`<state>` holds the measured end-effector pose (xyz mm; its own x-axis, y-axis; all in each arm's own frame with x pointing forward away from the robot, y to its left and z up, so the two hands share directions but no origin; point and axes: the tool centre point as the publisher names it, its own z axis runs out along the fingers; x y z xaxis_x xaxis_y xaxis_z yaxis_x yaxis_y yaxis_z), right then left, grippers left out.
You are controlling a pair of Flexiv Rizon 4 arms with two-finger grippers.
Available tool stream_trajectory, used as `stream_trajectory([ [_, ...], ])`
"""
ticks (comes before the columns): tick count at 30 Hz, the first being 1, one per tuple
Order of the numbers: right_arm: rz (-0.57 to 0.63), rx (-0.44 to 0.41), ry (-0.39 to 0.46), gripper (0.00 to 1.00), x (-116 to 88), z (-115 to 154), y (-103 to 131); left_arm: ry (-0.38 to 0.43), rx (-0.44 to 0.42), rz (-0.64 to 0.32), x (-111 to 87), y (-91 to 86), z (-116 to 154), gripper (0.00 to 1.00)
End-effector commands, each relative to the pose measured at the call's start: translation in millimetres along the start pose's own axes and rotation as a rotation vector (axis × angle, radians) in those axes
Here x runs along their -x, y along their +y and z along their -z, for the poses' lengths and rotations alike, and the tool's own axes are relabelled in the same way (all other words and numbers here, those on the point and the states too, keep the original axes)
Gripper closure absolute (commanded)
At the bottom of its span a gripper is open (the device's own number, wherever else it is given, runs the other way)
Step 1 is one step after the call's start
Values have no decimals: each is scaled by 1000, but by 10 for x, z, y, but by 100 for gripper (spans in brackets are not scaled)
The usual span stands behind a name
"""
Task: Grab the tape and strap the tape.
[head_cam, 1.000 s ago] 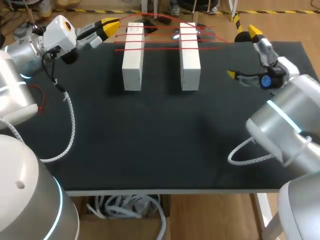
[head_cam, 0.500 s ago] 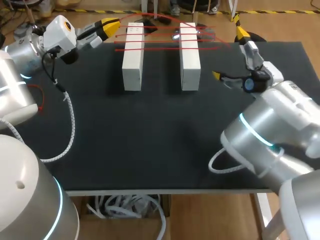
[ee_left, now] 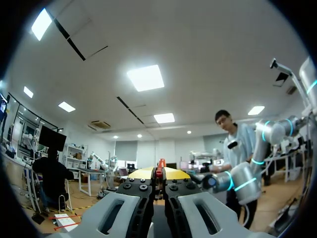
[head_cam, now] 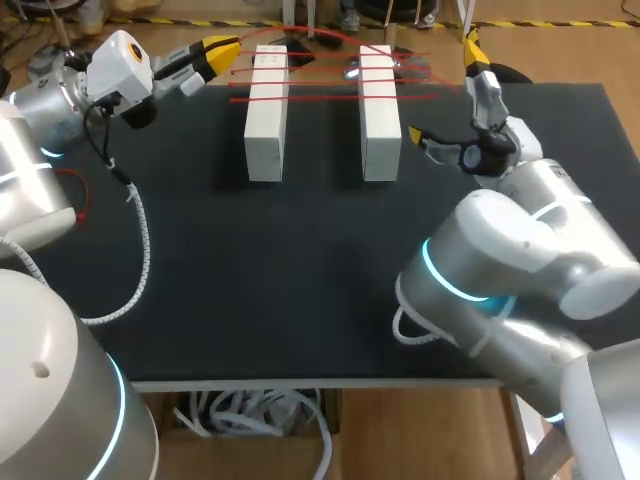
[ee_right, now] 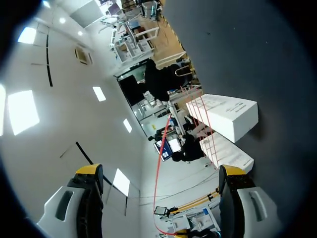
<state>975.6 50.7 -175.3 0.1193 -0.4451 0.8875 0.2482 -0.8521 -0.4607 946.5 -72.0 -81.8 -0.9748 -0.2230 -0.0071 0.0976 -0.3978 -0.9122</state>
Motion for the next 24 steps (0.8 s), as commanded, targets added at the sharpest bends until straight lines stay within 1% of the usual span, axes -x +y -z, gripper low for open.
stream_trajectory([
  [1, 2, 267, 27, 0, -37, -55, -83, 1, -1, -1, 1, 4, 2, 100],
  [2, 6, 263, 40, 0, -55, -61, -92, 1, -1, -1, 1, 4, 2, 100],
  [3, 5, 265, 42, 15, -74, -67, -99, 1, -1, -1, 1, 4, 2, 100],
  [4, 2, 268, 44, 35, -91, -76, -106, 1, -1, -1, 1, 4, 2, 100],
  [5, 0, 267, 49, 50, -107, -87, -114, 1, -1, -1, 1, 4, 2, 100],
  [6, 1, 266, 52, 50, -119, -96, -122, 1, -1, -1, 1, 4, 2, 100],
  [7, 1, 267, 53, 53, -129, -103, -126, 1, -1, -1, 1, 4, 2, 100],
  [8, 2, 265, 58, 59, -136, -110, -132, 1, -1, -1, 1, 4, 2, 100],
  [9, 2, 264, 59, 62, -140, -114, -137, 1, -1, -1, 1, 4, 2, 100],
  [11, 1, 263, 60, 62, -145, -120, -144, 1, -1, -1, 1, 4, 2, 100],
  [12, 1, 263, 60, 59, -146, -126, -146, 1, -1, -1, 1, 4, 2, 100],
  [16, -2, 268, 62, 60, -160, -151, -142, 1, -1, -1, 1, 4, 2, 100],
  [18, -2, 268, 64, 66, -174, -144, -150, 1, -1, -1, 1, 4, 2, 100],
  [21, -2, 268, 67, 65, -186, -137, -149, 1, -1, -1, 1, 4, 2, 100],
  [23, -5, 273, 69, 70, -196, -136, -140, 1, -1, -1, 1, 4, 2, 100],
  [24, -6, 274, 71, 70, -199, -138, -138, 1, -1, -1, 1, 4, 2, 100],
])
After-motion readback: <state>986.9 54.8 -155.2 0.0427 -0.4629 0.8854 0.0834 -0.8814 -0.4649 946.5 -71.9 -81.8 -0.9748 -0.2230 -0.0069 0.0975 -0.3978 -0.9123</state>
